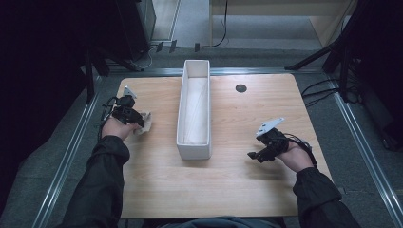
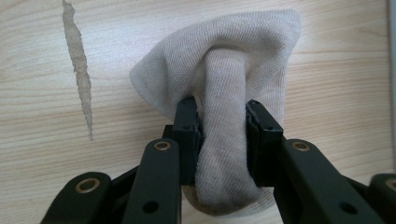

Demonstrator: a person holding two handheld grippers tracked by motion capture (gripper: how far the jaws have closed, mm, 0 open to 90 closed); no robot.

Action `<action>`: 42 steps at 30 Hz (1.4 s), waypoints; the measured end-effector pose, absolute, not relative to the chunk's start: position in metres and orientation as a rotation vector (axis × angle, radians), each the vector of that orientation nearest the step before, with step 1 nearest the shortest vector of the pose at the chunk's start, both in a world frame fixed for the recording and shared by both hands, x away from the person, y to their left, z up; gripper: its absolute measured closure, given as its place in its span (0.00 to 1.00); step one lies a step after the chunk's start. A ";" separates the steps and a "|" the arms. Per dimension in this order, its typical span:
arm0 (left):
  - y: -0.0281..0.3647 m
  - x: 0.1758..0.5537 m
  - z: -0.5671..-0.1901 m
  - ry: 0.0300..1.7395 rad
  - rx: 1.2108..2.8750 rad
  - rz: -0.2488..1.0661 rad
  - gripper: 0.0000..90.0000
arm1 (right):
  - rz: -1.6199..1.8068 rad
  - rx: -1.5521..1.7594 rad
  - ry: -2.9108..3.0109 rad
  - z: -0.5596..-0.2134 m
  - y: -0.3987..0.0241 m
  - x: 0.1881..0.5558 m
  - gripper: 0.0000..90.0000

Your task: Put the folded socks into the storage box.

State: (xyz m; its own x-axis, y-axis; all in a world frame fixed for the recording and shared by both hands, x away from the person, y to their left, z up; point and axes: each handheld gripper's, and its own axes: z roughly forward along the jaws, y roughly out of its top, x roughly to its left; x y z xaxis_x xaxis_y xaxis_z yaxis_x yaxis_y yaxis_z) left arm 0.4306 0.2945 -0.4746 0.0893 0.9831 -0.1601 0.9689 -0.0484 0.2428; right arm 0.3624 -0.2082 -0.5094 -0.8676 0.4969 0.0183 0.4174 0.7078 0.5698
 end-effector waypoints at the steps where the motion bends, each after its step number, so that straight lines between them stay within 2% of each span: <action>1: 0.294 0.430 -0.472 1.940 2.084 0.070 0.77 | 0.877 0.743 2.776 -0.509 -0.208 0.363 0.24; 23: 0.275 0.420 -0.426 1.907 2.059 0.047 0.76 | 0.861 0.743 2.782 -0.510 -0.208 0.363 0.24; 37: 0.250 0.405 -0.398 1.895 2.045 0.016 0.76 | 0.855 0.735 2.785 -0.510 -0.207 0.362 0.24; 42: 0.234 0.400 -0.388 1.865 2.052 0.050 0.75 | 0.854 0.734 2.785 -0.510 -0.207 0.363 0.24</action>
